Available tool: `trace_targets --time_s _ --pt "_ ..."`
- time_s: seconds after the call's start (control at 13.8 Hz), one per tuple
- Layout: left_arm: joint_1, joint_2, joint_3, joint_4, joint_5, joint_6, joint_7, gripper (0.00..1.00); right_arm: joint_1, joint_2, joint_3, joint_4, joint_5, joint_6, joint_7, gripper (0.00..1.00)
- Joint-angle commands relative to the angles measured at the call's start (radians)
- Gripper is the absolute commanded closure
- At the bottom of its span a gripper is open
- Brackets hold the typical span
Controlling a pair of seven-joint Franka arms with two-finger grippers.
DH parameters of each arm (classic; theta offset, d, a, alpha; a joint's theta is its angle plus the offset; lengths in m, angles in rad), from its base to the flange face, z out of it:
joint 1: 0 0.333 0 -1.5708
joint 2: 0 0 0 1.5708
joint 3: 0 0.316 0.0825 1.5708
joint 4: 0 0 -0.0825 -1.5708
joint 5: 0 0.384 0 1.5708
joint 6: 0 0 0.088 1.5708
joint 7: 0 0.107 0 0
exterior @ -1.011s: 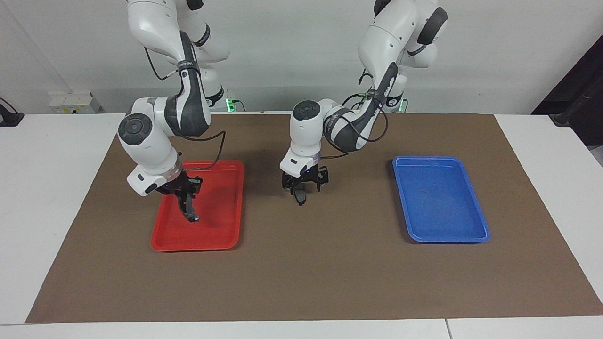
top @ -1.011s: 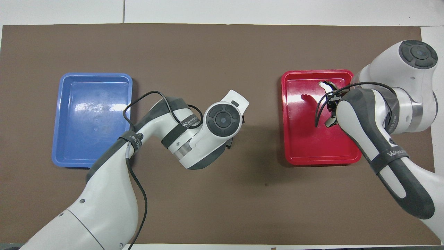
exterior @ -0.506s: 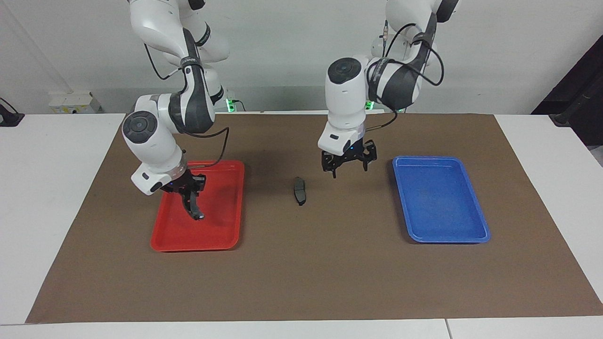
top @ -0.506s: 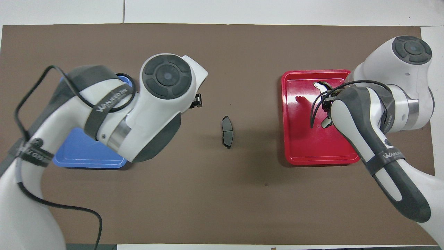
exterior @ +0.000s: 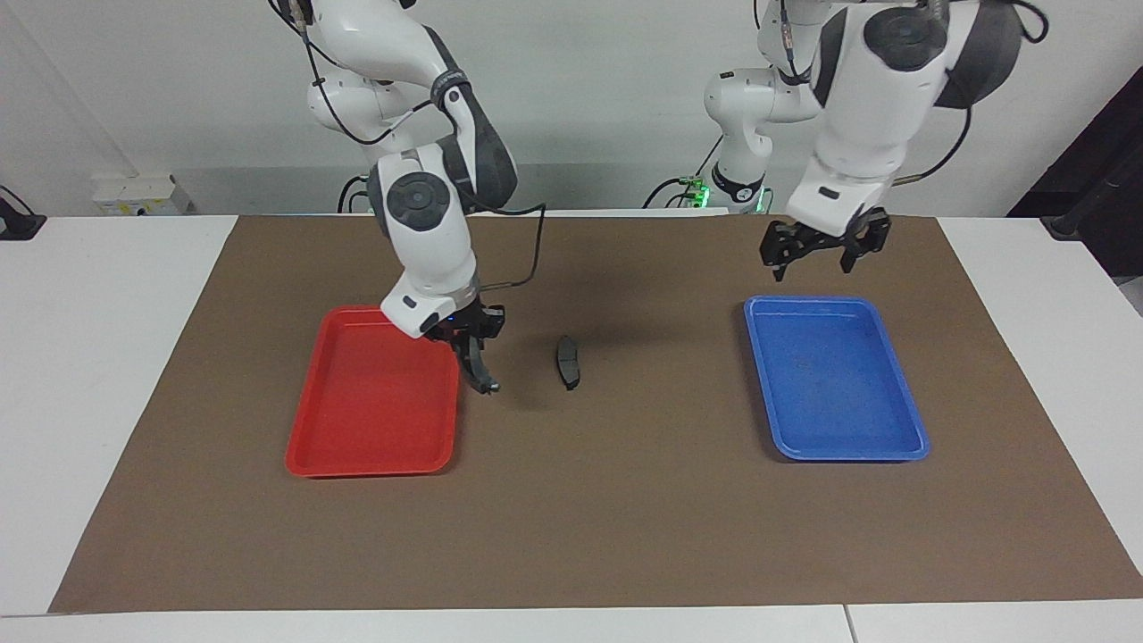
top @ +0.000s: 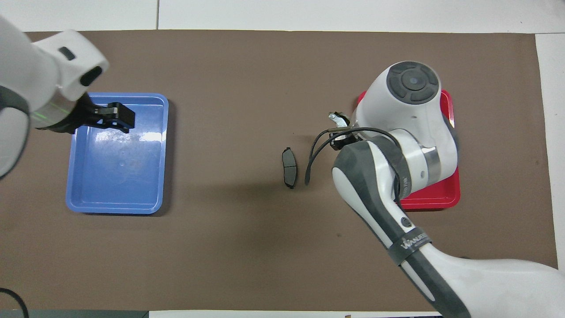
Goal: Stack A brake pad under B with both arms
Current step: 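Carry the curved pad toward the dark pad while the left gripper withdraws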
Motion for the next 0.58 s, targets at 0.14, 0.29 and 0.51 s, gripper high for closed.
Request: trace_targets --time_s 0.14,0.29,0.51 --pt "0.029 -0.075 0.088 -0.022 -0.078 -0.052 0.137 0.0 0.109 0.085 -0.004 0.027 0.024 0.107 0.165 1.0" --pt "0.028 -0.072 0.099 -0.024 -0.078 -0.041 0.139 0.0 0.138 0.107 -0.004 0.029 0.024 0.139 0.183 1.0" --pt "0.025 -0.075 0.102 -0.048 -0.078 -0.041 0.143 0.0 0.156 0.136 -0.001 0.024 0.024 0.179 0.22 1.0"
